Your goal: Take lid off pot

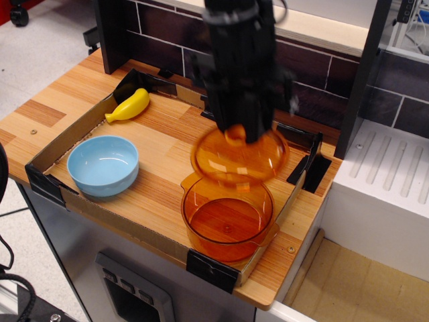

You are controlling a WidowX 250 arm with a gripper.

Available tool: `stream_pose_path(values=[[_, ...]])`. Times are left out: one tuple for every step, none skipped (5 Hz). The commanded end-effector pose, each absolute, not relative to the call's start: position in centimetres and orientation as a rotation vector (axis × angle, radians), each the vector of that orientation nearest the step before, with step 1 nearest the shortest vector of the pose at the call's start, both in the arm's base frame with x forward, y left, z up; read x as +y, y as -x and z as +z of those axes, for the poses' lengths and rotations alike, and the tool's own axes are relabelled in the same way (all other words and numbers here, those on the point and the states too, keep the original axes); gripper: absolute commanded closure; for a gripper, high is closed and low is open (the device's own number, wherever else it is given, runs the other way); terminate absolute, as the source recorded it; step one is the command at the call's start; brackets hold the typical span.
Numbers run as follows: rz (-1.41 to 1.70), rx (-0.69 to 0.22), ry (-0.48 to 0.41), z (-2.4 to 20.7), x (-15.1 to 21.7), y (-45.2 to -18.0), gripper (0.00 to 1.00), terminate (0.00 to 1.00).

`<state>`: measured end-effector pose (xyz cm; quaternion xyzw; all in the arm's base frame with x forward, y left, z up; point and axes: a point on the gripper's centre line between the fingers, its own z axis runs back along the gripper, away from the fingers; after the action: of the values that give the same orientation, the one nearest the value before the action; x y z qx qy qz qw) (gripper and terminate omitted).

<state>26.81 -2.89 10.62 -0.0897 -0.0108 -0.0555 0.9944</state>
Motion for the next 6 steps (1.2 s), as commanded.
stream_pose_path(values=[[-0.06,-0.059,0.179,11.2,1.4,-30.1,1.0,0.0],[-0.018,-0.078,0.161,10.6,4.4,-31.1,1.0,0.0],[0.02,-0.07,0.151,9.5,5.8,-31.4,1.0,0.0],[0.026,-0.053,0.13,7.6,5.9,-31.4,1.0,0.0],[0.03,-0.045,0.104,5.8,5.4,-31.3,1.0,0.0],[0.035,-0.043,0.08,4.7,5.1,-31.4,1.0,0.0]])
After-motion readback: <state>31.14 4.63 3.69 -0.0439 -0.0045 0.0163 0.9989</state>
